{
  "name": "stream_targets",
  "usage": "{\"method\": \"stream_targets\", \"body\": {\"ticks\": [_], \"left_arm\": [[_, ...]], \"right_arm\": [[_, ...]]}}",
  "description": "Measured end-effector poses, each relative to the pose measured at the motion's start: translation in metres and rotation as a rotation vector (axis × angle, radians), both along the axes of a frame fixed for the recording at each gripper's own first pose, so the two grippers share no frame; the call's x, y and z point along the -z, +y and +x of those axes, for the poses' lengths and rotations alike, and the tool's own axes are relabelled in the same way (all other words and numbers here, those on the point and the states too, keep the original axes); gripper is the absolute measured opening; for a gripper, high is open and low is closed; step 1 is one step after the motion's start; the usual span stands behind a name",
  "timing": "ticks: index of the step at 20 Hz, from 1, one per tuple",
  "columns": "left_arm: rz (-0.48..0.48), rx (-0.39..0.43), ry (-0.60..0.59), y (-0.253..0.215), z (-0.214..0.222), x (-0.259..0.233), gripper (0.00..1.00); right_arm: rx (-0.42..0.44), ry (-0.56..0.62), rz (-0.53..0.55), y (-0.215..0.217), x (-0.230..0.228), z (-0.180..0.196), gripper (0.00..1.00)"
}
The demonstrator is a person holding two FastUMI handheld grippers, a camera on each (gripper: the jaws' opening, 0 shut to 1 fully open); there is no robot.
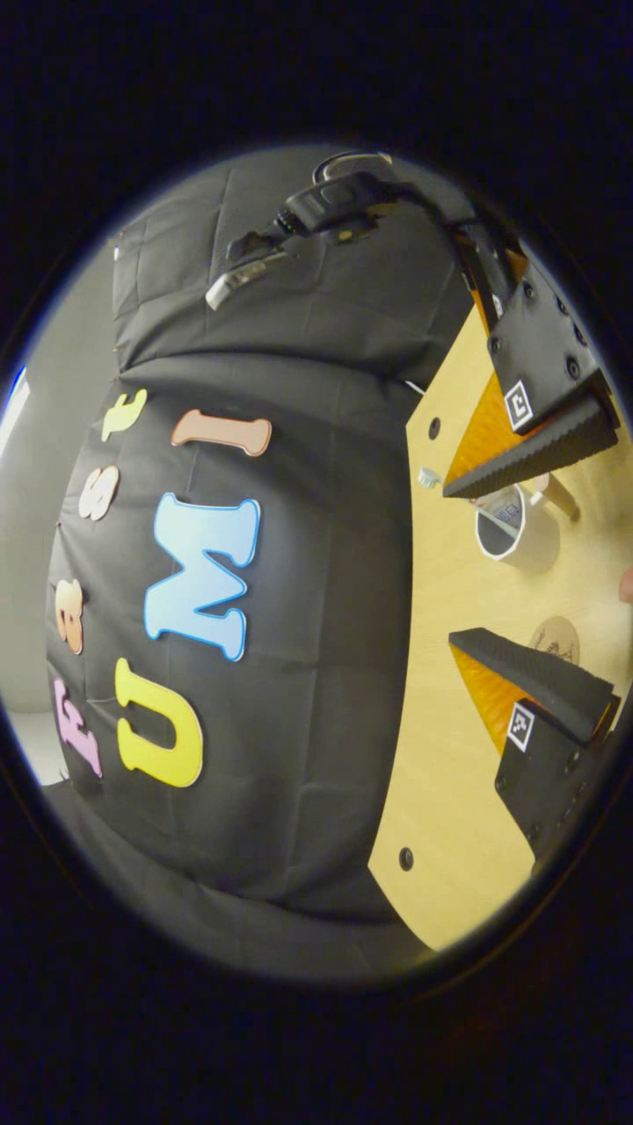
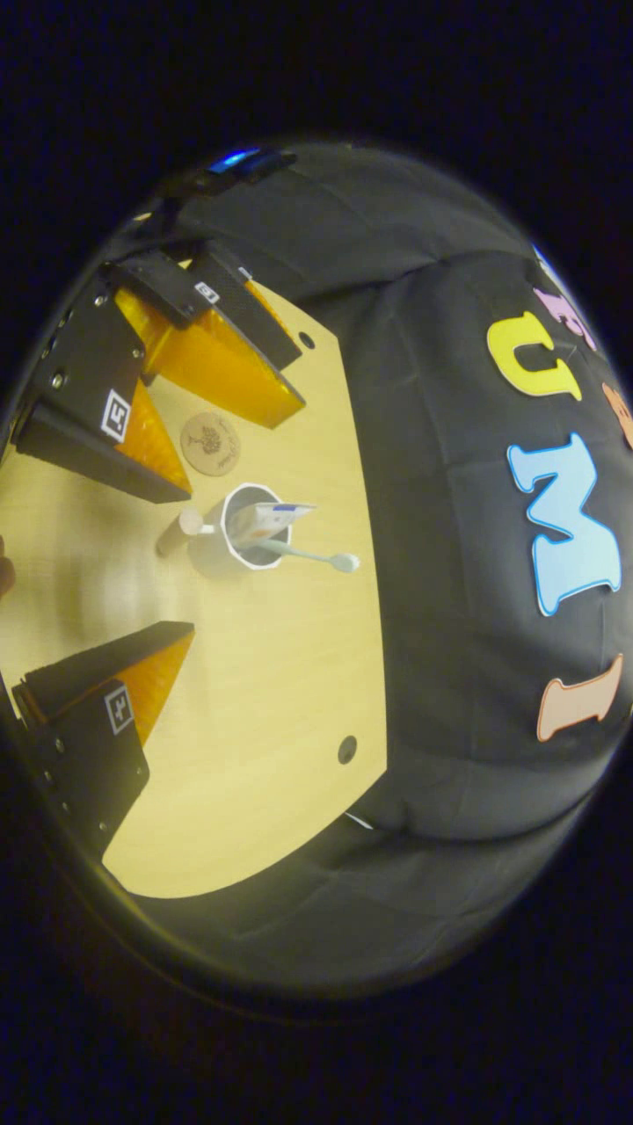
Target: Put the toothbrush and toothpaste on the desktop into the cup, then pick up the cup and place it on the coaster on the desktop.
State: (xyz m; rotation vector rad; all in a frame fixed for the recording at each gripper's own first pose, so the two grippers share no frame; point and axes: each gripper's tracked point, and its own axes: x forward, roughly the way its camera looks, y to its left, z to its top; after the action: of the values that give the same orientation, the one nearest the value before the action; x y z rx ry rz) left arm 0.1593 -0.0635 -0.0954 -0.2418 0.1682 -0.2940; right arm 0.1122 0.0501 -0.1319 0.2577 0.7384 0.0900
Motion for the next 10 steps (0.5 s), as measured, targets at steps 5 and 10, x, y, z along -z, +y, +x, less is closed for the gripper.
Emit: {"method": "stream_targets", "body": {"ticks": [5,10], "left_arm": [[-0.019,-0.081,0.003,0.034,-0.021,-0.012,0.95],[0.008,-0.117,-0.012,0.055,-0.038,-0.020,0.95]], "right_arm": [[-0.038,0.111,-0.019,0.016,0.010,0.011,0.84],[-0.095,0.211,-0.083,0.027,0.024,0.020,0.84]]}}
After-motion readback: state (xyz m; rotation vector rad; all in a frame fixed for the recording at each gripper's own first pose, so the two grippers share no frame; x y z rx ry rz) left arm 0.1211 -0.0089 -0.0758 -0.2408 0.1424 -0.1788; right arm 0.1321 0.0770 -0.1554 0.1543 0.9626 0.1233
